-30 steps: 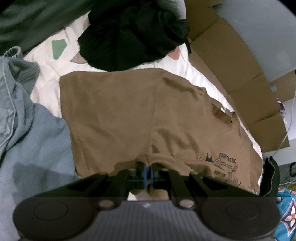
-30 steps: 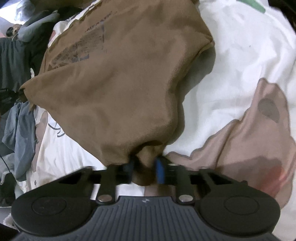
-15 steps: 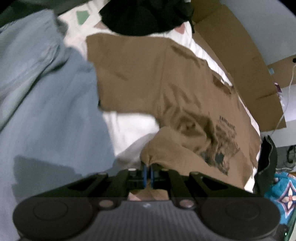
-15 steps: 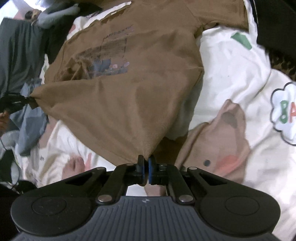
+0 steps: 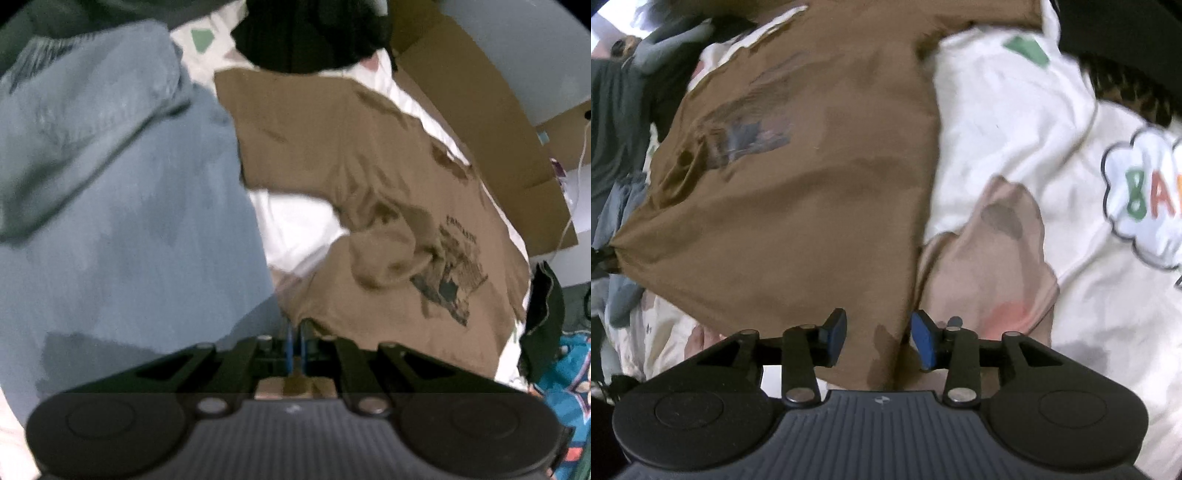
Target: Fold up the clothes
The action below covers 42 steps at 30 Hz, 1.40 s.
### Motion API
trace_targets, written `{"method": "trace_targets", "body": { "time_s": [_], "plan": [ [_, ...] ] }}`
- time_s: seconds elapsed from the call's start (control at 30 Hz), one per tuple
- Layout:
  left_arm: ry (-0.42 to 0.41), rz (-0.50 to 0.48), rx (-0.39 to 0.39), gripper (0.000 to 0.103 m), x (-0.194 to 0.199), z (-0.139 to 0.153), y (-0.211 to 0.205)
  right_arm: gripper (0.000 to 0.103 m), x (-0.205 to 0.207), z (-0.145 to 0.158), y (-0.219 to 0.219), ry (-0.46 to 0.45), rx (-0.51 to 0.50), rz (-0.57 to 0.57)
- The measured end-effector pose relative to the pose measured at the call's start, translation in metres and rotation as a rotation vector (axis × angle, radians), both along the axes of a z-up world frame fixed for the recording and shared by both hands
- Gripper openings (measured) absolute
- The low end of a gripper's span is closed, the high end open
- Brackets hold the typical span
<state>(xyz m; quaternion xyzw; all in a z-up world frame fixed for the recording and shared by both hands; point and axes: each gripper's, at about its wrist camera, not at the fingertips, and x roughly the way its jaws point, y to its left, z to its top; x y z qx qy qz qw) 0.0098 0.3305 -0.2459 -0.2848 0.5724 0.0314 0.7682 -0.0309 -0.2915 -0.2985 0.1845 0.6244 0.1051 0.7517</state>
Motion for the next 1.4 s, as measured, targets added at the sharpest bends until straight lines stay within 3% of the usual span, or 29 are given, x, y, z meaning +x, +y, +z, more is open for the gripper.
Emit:
{"method": "trace_targets", "body": {
  "time_s": [0.23, 0.47, 0.67, 0.77, 1.0, 1.13, 1.33, 1.4],
  "plan": [
    [-0.034, -0.023, 0.059, 0.0, 0.035, 0.009, 0.0, 0.042, -0.009, -0.034, -0.001, 0.021, 0.054, -0.036],
    [0.019, -0.026, 0.039, 0.002, 0.034, -0.007, -0.003, 0.039, -0.017, -0.037, 0.005, 0.028, 0.099, -0.038],
    [0.064, -0.067, 0.097, 0.014, 0.022, -0.017, -0.001, 0.04, -0.02, -0.039, -0.001, 0.045, 0.146, -0.091],
    [0.099, -0.112, 0.109, 0.029, 0.017, -0.028, -0.004, 0.04, -0.021, -0.041, -0.003, 0.05, 0.159, -0.116],
    [0.144, -0.171, 0.131, 0.03, 0.008, -0.055, -0.01, 0.04, -0.024, -0.042, -0.004, 0.049, 0.15, -0.149],
    [0.142, -0.219, 0.155, 0.036, 0.006, -0.067, -0.014, 0.039, -0.026, -0.042, -0.003, 0.05, 0.146, -0.162],
    [0.118, -0.286, 0.159, 0.035, 0.005, -0.079, -0.021, 0.039, -0.029, -0.042, -0.003, 0.051, 0.14, -0.184],
    [0.101, -0.301, 0.166, 0.024, 0.004, -0.078, -0.024, 0.039, -0.03, -0.041, -0.005, 0.051, 0.138, -0.193]
  ]
}}
